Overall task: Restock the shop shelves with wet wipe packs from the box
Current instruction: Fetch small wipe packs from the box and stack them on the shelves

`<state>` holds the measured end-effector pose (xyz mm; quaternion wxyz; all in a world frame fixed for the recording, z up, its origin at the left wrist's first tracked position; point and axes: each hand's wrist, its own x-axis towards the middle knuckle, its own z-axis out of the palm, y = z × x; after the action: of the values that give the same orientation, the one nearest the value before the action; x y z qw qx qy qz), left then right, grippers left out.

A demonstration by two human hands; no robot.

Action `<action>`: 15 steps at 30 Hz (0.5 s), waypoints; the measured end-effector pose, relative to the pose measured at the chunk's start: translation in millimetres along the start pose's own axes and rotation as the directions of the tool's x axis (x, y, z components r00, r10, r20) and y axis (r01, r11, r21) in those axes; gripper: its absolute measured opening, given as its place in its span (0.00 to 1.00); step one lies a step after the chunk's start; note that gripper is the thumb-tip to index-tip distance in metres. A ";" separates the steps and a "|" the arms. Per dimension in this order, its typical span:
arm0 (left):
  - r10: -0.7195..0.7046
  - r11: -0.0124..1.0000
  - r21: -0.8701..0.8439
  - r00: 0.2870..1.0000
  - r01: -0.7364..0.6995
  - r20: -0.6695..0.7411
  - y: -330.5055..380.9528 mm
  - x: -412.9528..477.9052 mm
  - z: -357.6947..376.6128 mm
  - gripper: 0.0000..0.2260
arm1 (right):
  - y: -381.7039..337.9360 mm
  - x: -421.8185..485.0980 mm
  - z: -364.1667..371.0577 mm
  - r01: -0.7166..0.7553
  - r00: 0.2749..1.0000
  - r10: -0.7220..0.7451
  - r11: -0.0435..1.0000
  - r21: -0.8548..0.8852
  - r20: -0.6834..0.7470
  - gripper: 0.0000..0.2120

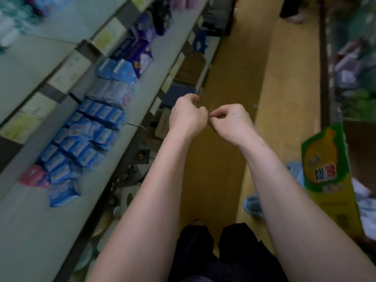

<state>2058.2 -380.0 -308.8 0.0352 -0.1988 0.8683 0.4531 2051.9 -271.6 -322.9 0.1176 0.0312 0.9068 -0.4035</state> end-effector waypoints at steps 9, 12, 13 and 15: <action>0.011 0.997 0.073 0.980 -0.026 0.199 14.3 -49.7 100.8 0.19 | 106.8 -38.7 -40.5 -0.208 0.975 0.214 0.974 0.094 -0.062 0.05; -0.014 0.994 0.109 0.967 -0.014 0.253 17.0 -70.2 133.9 0.19 | 140.5 -55.0 -59.9 -0.236 0.966 0.247 0.964 0.120 -0.082 0.05; -0.018 0.992 0.127 0.962 -0.018 0.271 18.6 -77.3 145.8 0.18 | 152.7 -61.1 -66.9 -0.255 0.959 0.268 0.958 0.131 -0.091 0.05; -0.021 0.987 0.156 0.953 -0.027 0.301 22.5 -91.3 169.7 0.18 | 177.9 -72.8 -79.4 -0.293 0.945 0.310 0.943 0.155 -0.101 0.05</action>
<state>2113.4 -204.0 -369.0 0.1825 -0.1225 0.8862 0.4078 2134.5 -90.4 -383.1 0.1191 0.2030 0.8669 -0.4395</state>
